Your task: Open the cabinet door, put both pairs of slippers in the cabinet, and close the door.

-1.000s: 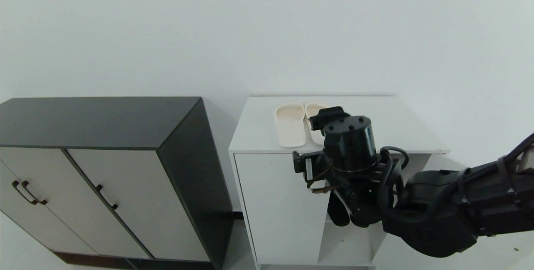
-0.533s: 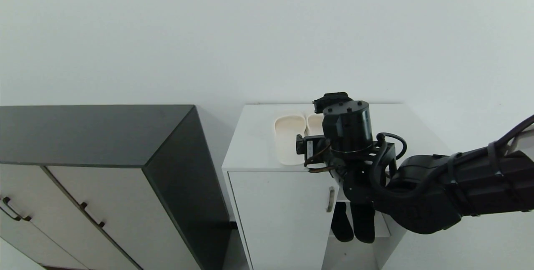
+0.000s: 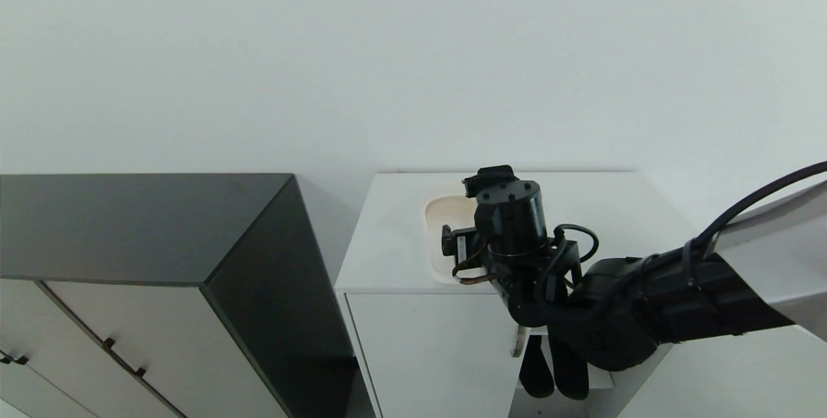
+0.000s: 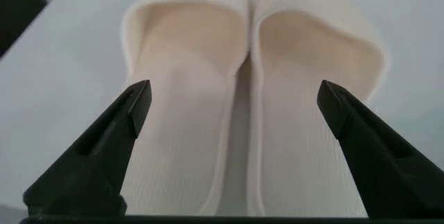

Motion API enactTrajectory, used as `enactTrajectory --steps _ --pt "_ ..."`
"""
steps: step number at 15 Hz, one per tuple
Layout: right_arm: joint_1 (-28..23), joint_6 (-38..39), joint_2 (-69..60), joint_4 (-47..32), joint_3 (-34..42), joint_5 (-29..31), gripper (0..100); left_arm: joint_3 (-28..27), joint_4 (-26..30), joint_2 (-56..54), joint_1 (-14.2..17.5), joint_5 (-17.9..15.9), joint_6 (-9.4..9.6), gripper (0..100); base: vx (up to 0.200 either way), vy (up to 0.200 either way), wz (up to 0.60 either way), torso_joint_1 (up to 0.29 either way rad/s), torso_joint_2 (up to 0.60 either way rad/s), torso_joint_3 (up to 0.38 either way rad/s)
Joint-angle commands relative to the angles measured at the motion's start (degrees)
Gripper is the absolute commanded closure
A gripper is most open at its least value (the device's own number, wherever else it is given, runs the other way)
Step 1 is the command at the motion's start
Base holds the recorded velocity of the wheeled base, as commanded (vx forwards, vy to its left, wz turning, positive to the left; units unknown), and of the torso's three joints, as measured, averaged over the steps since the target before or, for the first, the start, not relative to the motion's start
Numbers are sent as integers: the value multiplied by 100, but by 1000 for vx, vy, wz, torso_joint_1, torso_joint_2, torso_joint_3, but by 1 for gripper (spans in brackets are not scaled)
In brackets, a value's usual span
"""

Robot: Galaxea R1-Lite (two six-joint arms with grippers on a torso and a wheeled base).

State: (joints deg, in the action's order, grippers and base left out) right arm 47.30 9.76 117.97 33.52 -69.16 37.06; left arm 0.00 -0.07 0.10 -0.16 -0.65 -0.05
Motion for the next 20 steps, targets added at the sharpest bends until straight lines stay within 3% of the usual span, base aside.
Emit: enactTrajectory --steps 1,9,10,16,20 --pt "-72 -1 314 5 -195 -50 0 0 -1 -1 -2 3 -4 100 0 0 0 0 0 0" --pt "-511 -423 1246 -48 -1627 -322 0 0 -1 -1 -2 3 -4 100 0 0 0 0 0 0" --pt "-520 -432 1299 -48 -1733 -366 100 0 -1 -1 -2 3 -4 100 0 0 0 0 0 0" --pt "-511 -546 1308 -30 -1873 -366 100 0 -1 -1 -2 12 -4 100 0 0 0 0 0 0" --pt "-362 -546 578 -30 -1390 -357 100 0 -1 -1 -2 12 -4 100 0 0 0 0 0 0"
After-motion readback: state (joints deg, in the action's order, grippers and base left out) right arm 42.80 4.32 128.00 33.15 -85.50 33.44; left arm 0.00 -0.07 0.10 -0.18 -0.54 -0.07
